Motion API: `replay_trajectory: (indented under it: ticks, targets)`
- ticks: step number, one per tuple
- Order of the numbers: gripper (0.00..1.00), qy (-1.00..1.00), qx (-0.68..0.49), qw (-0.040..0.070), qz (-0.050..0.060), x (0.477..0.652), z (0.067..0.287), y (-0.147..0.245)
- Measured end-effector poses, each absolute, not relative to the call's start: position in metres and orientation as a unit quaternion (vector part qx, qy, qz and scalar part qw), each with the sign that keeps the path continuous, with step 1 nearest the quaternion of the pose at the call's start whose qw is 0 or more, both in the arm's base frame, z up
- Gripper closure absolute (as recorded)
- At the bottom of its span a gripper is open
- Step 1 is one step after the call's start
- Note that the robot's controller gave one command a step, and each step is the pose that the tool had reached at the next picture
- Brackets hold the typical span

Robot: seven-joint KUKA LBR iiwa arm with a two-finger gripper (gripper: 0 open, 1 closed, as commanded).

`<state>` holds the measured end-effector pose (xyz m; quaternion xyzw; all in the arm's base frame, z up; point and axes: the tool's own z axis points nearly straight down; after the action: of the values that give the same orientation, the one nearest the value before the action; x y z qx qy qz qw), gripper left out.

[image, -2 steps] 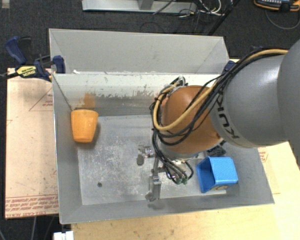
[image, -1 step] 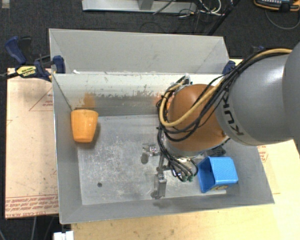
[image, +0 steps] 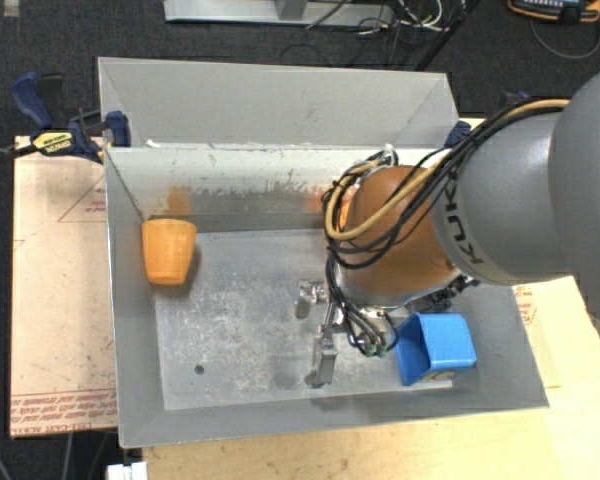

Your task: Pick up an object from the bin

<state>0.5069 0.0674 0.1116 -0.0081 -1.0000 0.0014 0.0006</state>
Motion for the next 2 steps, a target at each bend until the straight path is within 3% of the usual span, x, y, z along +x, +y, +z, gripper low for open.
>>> replay_trajectory:
  ticks: [1, 2]
  targets:
    - [0.00, -1.000, 0.028, 0.001, -0.003, 0.518, 0.108, 0.044]
    - [0.00, -0.999, 0.043, 0.000, 0.001, 0.495, 0.082, 0.007]
